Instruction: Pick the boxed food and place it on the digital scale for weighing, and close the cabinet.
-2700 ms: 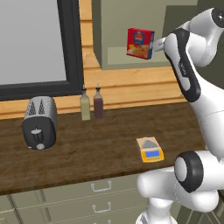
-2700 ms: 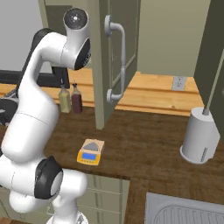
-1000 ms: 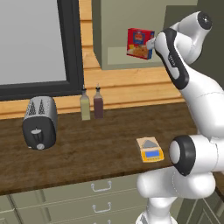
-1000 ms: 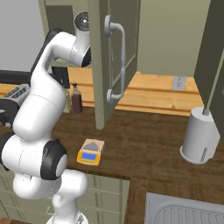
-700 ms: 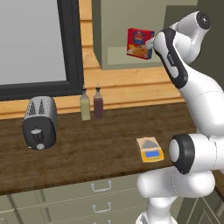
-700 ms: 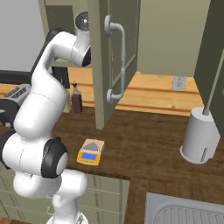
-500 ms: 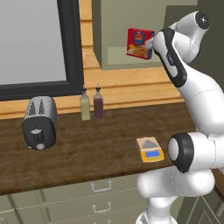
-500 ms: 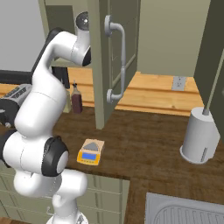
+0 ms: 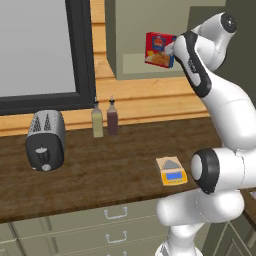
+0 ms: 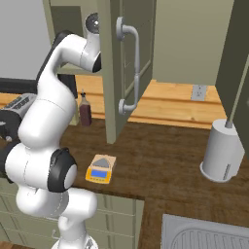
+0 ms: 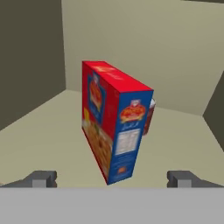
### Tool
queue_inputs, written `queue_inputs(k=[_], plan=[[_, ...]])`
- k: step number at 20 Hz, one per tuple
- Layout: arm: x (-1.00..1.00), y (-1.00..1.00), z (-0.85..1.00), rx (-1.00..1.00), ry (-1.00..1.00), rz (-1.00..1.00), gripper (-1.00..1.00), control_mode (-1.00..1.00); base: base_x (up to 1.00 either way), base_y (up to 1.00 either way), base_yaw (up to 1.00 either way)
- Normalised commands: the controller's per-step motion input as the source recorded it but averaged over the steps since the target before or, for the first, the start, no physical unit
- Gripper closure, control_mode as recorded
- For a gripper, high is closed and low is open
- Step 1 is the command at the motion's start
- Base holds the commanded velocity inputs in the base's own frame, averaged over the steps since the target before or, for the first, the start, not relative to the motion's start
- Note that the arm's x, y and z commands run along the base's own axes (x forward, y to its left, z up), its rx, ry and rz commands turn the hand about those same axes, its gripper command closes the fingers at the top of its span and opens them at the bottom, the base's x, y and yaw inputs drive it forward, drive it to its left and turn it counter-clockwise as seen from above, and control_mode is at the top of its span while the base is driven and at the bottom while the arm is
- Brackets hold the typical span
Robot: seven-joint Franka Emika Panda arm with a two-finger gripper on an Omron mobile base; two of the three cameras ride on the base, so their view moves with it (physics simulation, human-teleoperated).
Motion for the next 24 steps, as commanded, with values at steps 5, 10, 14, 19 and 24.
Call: queue_inputs(k=[5, 10, 14, 19, 24], plan=[[0.09, 0.0, 0.0, 0.0, -0.01, 0.0, -1.0, -1.0, 0.0, 0.0, 0.0], [0.12, 0.0, 0.0, 0.0, -0.01, 0.0, -1.0, -1.0, 0.0, 0.0, 0.0], [0.23, 0.0, 0.0, 0.0, 0.0, 0.0, -1.0, -1.0, 0.0, 0.0, 0.0], [0.35, 0.0, 0.0, 0.0, -0.01, 0.01, -1.0, -1.0, 0.0, 0.0, 0.0], [0.29, 0.0, -0.01, 0.0, -0.02, 0.02, -1.0, -1.0, 0.0, 0.0, 0.0]])
